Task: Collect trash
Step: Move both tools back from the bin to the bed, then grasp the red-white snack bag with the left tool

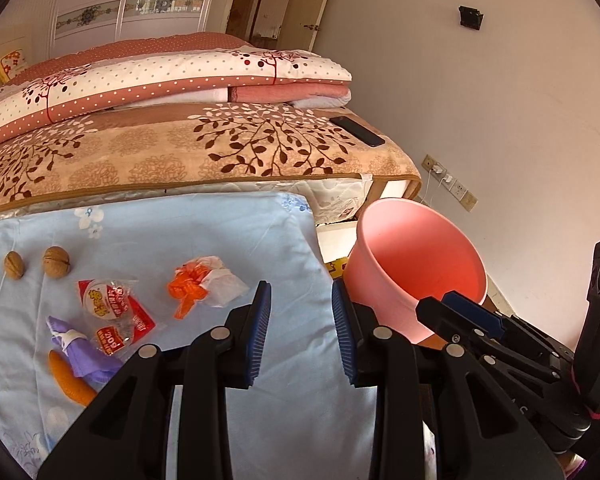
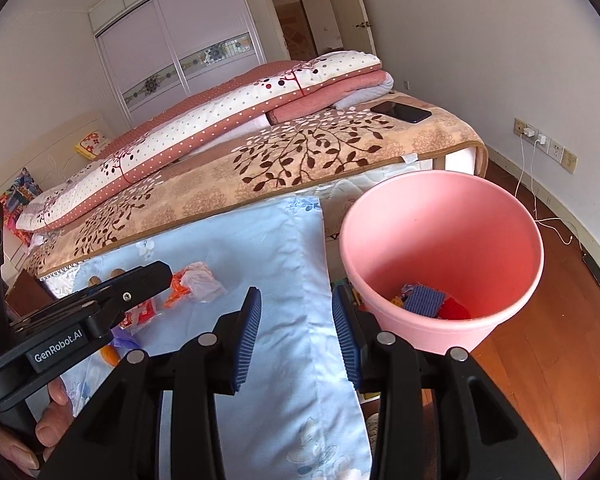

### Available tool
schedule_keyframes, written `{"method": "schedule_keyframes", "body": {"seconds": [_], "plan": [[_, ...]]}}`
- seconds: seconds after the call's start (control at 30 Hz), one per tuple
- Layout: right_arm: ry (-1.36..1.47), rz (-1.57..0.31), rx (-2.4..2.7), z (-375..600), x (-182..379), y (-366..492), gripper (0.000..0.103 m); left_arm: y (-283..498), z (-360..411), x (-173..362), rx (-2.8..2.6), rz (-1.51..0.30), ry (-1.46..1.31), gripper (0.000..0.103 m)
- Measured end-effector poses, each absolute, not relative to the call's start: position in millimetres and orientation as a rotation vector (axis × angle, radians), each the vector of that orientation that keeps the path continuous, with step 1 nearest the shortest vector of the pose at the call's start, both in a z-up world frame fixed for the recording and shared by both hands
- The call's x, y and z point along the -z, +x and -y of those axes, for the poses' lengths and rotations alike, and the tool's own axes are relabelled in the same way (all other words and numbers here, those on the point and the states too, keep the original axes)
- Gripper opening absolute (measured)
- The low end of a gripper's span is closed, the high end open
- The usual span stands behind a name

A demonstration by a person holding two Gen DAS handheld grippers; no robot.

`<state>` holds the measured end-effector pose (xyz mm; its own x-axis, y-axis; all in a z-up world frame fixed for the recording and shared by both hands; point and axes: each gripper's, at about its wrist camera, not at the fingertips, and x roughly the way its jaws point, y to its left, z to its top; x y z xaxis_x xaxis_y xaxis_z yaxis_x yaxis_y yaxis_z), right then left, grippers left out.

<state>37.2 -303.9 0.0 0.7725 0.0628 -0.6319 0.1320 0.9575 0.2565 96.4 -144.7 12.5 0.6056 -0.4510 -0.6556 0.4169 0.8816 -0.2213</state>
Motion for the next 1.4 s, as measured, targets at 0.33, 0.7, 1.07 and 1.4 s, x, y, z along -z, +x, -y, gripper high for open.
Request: {"method": "schedule_keyframes", "body": {"seconds": [0.33, 0.7, 1.07, 1.4], "plan": [[0.245, -0.728, -0.031, 270.2, 8.5, 44.7, 0.041, 97.1, 94.9, 1.5, 0.425, -0.803, -0.097, 0.032], [0.218, -0.768, -0.081, 251.6, 19.2, 56.6, 0.043, 102.9, 43.8, 13.9, 0.313, -0.829, -0.148, 0.032], [0.217, -0.801, -0.116, 243.8, 32.1, 66.3, 0.045, 131.7, 14.3, 21.5, 0.240, -0.865, -0.201, 0.031], [0.233, -0.800, -0.145, 244.1, 35.9, 73.6, 0.053, 178.0, 12.0, 44.4, 0.154, -0.931, -0.166, 0.031]]}}
